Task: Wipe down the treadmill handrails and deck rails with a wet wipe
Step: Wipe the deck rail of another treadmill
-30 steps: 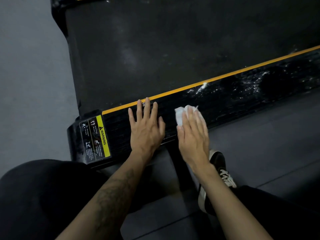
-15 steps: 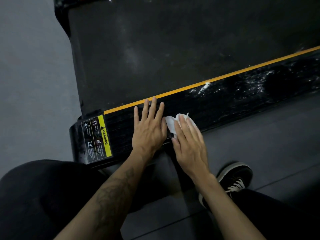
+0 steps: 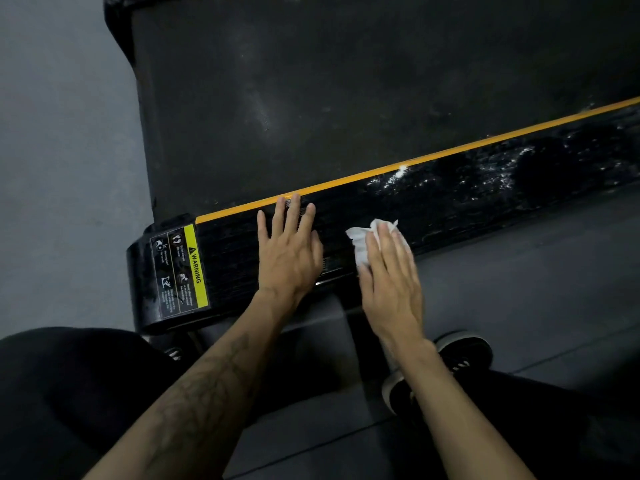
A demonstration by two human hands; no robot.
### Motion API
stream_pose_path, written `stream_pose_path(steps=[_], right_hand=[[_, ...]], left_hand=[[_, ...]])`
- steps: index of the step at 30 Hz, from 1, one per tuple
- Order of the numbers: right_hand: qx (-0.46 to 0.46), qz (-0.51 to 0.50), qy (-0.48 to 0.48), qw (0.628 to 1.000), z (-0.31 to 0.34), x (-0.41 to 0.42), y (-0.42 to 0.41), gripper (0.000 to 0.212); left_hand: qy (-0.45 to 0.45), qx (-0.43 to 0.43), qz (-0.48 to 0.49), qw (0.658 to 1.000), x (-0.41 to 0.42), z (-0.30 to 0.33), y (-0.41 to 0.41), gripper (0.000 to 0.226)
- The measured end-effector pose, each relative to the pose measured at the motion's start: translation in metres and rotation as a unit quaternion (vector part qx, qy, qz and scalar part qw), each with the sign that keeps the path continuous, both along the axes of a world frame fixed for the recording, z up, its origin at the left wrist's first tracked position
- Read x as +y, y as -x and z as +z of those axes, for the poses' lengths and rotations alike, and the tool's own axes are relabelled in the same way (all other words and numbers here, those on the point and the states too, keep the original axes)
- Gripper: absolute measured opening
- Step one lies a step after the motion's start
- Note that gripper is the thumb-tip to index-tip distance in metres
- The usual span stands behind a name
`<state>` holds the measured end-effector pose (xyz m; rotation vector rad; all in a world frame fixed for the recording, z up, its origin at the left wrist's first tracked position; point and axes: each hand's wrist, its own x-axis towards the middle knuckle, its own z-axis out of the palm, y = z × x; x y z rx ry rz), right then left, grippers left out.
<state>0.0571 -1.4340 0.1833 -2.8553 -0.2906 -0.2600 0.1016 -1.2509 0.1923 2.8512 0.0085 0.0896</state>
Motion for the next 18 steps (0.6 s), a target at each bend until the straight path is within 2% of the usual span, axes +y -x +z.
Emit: stream_pose_path(steps=[3,6,8,12,14,18], right_hand=[[0.023,-0.026,-0.019,0.999,0.0,0.017,0.006,0.063],[0.031,0.081,0.058,0.995,-0.003,0.019,0.015,0.065],[0.031,0.1,0.074,0.992,-0.002,0.004,0.01,0.064],[0.061,-0.031,0.006,0.998,0.002,-0.013,0.003,0.062],[0.057,-0.05,-0.018,0.997,0.003,-0.004,0.005,0.066],[0.065,0.087,0.015,0.994,0.001,0.006,0.014,0.07]], left_hand=[[0.018,0.009,0.031,0.999,-0.012,0.002,-0.001,0.052],[0.015,0.015,0.04,0.999,-0.017,0.002,-0.001,0.054],[0.007,0.012,0.041,0.999,-0.017,0.001,0.0,0.056],[0.001,0.006,0.052,0.999,-0.02,0.003,-0.001,0.056],[0.002,0.007,0.057,0.998,-0.023,0.004,-0.001,0.055],[0.01,0.007,0.07,0.997,-0.029,0.004,-0.003,0.055]])
